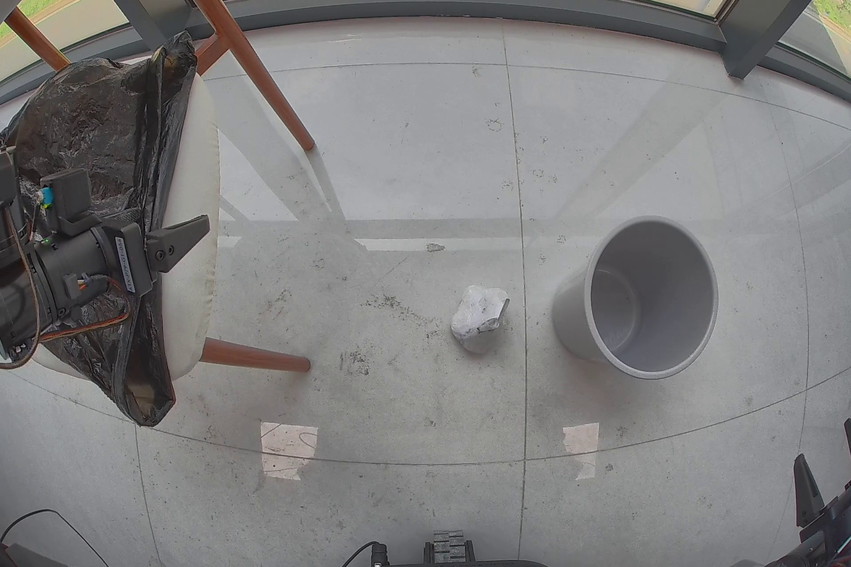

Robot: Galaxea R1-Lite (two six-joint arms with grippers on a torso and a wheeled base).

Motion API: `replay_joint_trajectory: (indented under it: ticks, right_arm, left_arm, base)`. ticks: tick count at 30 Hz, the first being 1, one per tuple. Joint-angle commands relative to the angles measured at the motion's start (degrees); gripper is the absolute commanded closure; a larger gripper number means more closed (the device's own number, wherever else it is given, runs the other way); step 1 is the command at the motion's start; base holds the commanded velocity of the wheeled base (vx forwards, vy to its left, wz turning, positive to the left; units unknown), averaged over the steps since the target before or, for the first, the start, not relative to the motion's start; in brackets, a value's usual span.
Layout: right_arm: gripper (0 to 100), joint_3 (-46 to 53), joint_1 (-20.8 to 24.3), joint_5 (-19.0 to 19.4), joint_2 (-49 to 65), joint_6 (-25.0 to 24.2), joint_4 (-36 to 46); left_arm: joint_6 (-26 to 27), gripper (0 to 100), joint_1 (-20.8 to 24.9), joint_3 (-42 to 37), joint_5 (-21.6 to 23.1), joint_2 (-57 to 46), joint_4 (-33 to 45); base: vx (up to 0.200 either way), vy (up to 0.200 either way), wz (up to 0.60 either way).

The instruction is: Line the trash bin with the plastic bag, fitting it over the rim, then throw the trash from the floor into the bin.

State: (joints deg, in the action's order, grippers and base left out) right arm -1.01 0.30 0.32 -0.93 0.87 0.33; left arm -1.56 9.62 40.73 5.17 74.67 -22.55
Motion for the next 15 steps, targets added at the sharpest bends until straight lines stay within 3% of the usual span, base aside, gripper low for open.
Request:
replay_joint_trajectory:
  ticks: [1,15]
  right_arm:
    - [0,1.0,0.0,0.0,0.6,0.0,0.0]
    - [0,1.0,0.0,0.0,0.6,0.0,0.0]
  left_arm:
    - [0.0,0,-1.6,0.8,-0.6,1.5,-0.5]
    - [0.1,0,-2.8,2.6,-2.4,2.2,-1.3]
  base:
    - [0.0,0.0,0.0]
    - [0.0,0.0,0.0]
